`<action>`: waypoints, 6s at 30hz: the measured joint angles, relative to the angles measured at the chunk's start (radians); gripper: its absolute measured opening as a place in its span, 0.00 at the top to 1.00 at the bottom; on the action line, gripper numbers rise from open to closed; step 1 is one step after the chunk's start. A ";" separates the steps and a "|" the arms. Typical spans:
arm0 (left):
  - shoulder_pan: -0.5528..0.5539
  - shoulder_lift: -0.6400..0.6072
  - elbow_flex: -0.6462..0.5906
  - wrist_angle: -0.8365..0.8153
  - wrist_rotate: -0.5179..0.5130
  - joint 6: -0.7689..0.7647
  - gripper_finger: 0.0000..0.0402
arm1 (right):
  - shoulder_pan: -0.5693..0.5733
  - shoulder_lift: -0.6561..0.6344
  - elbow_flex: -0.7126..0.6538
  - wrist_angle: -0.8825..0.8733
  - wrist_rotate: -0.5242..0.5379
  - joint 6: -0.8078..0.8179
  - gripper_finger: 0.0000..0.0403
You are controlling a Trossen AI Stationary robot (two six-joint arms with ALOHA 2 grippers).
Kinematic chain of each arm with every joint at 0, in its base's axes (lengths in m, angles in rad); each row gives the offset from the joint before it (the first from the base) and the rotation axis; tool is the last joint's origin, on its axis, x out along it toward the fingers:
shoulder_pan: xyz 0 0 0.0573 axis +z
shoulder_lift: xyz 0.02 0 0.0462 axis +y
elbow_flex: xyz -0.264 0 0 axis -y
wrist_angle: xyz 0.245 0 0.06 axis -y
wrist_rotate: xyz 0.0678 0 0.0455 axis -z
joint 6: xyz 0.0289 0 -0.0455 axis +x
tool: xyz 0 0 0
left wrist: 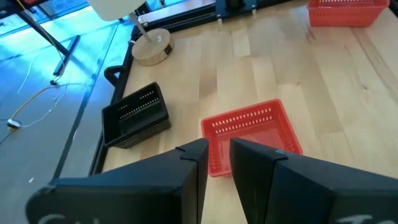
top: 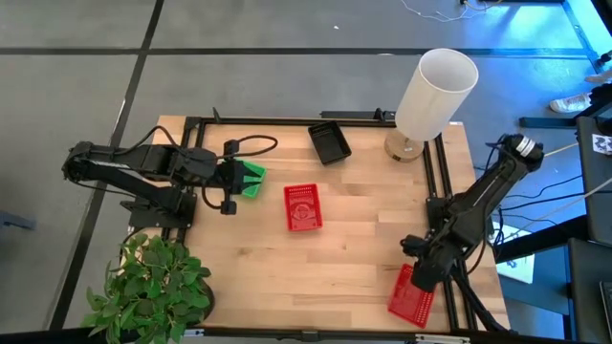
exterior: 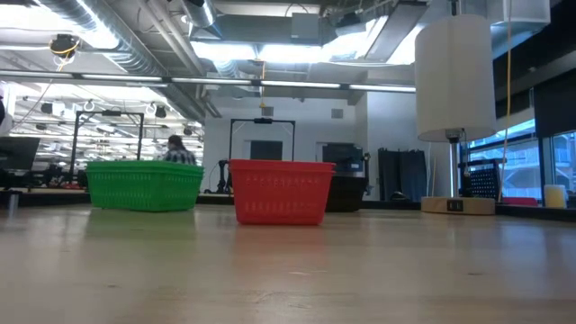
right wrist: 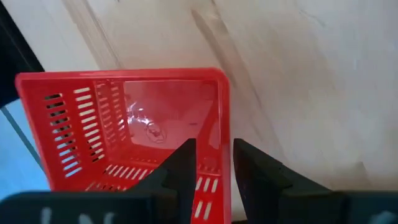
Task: Stack baskets by color
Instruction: Stack the right red bin on the red bins, then adjust the green bins
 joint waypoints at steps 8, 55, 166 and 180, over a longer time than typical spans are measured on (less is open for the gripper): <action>0.000 0.000 0.000 0.000 0.000 0.000 0.86 | 0.000 0.076 0.000 -0.001 0.001 -0.014 0.74; 0.000 0.000 0.000 -0.001 -0.001 -0.009 0.86 | -1.115 0.580 0.955 -0.047 0.017 -1.495 1.00; 0.002 0.000 0.000 -0.078 -0.212 -0.249 0.86 | -1.030 0.947 1.362 -0.282 0.161 -1.508 1.00; 0.216 0.184 -0.003 -0.318 -0.176 -0.617 0.92 | -1.041 0.816 1.607 -0.493 0.318 -1.510 1.00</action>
